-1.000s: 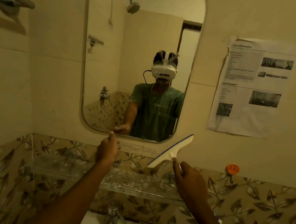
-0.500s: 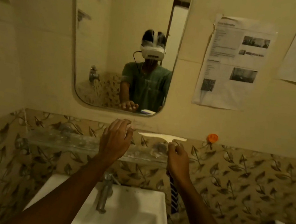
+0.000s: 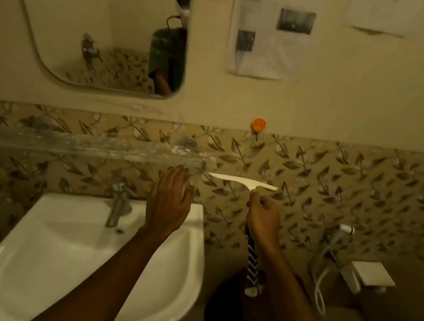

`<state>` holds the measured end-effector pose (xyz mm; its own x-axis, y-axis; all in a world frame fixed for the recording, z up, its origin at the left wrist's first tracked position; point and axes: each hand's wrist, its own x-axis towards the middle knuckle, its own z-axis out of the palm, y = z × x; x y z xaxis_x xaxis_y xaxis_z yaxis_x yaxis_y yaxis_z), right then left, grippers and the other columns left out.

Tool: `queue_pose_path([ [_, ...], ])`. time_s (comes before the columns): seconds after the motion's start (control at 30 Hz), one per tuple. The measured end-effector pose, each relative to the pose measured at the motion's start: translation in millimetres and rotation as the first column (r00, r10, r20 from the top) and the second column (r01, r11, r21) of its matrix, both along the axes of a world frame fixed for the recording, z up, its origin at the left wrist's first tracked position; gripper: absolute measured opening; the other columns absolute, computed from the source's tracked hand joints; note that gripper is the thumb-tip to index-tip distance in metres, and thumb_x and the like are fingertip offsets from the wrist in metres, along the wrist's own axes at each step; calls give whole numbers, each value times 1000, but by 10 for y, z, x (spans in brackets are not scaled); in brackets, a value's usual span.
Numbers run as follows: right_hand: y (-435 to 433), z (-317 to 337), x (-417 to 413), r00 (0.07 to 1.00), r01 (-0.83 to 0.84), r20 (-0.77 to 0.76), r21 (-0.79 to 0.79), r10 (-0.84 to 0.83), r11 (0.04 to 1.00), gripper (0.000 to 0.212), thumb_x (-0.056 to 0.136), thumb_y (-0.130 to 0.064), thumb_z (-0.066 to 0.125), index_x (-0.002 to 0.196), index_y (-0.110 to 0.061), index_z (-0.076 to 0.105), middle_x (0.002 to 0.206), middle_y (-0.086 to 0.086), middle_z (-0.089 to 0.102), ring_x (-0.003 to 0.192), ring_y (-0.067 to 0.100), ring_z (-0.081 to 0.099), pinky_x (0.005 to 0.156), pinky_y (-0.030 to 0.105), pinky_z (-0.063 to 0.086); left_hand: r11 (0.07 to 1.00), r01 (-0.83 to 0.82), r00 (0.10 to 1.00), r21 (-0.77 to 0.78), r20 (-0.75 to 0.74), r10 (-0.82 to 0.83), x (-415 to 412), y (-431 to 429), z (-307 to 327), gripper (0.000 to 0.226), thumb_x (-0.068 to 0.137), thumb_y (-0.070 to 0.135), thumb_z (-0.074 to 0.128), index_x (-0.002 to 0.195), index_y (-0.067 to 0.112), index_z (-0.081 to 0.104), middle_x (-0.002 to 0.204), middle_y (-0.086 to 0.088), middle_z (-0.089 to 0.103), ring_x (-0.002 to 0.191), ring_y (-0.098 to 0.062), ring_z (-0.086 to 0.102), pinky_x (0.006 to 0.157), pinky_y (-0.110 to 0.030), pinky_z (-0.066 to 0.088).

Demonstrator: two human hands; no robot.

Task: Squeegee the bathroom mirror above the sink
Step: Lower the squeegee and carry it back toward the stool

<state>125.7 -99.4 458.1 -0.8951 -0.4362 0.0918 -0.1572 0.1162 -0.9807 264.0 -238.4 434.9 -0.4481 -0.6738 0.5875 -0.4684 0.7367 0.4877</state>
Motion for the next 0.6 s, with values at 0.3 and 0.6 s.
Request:
queue_pose_path([
  [0.3,1219,-1036,-1057,982,-76,182,202,39,976,28,93,-29,60,68,-28,46,65,-4,51,60,15,52,55,27,39,987,-21,991,162,134,-1,-1169,1552,-903,45,100,31,46,138,8,49,144,-12,49,137,-27,40,112,-42,29],
  [0.6,1839,-2087,-1831,970,-198,214,418,115,887,25,99,-31,51,96,-9,63,91,9,67,85,27,63,70,33,47,960,-45,946,277,320,-48,-1919,2206,-1701,50,101,35,41,144,10,41,151,-8,41,142,-22,31,113,-36,22],
])
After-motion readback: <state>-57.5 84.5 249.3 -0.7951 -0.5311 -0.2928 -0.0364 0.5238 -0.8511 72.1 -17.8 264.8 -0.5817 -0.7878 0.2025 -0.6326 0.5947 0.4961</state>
